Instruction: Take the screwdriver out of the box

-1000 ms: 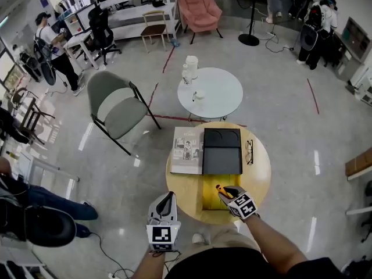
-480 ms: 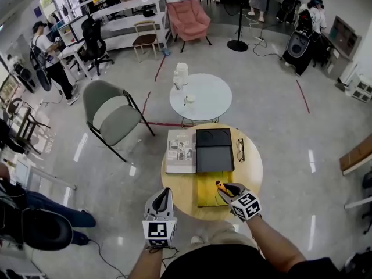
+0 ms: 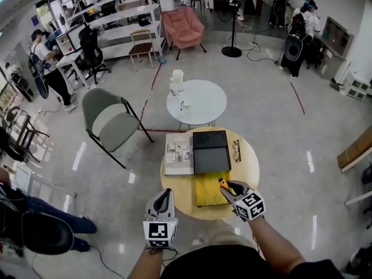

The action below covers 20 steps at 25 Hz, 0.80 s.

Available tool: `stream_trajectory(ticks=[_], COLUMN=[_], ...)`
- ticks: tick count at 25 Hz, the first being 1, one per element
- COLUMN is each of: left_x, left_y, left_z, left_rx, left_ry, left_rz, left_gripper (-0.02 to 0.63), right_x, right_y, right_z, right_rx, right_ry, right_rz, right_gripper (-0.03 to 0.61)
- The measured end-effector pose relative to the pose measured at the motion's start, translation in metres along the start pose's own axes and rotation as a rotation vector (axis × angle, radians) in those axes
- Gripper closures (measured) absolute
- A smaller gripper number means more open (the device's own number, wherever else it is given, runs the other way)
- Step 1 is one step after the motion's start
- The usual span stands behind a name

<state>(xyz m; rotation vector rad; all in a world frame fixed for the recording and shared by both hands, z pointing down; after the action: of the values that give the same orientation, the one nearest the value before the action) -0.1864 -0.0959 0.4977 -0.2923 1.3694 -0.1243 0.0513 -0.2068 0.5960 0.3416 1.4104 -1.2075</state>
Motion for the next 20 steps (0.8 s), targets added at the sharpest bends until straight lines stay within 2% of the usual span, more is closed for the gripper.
stream_trajectory(ticks=[8,20], left_x=[0.007,0.009], left_y=[0.015,0.025], left_z=[0.001,-0.010], left_rx=[-0.010,0.000], left_ry=[0.018,0.030], left_rz=[0.023,0.053], left_gripper=[0.600,0.600], right_x=[0.024,0.071], right_y=[0.024,0.045], right_z=[-0.020,-0.059], right_rx=[-0.003,0.049], right_ry=[0.012,0.072], right_rz=[0.071,0.180], right_gripper=[0.453,0.453])
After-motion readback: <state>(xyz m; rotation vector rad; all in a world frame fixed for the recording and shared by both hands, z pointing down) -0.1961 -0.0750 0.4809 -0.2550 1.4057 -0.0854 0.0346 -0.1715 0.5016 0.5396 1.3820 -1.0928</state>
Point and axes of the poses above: the fingertips, and each gripper's own axes: y backward along the fingers, z to its right, x out of its top, the point moved 6 cm from there along y, backward along the fingers, and after that the axes turned 4 degrees about -y, right-handed, at the moved point
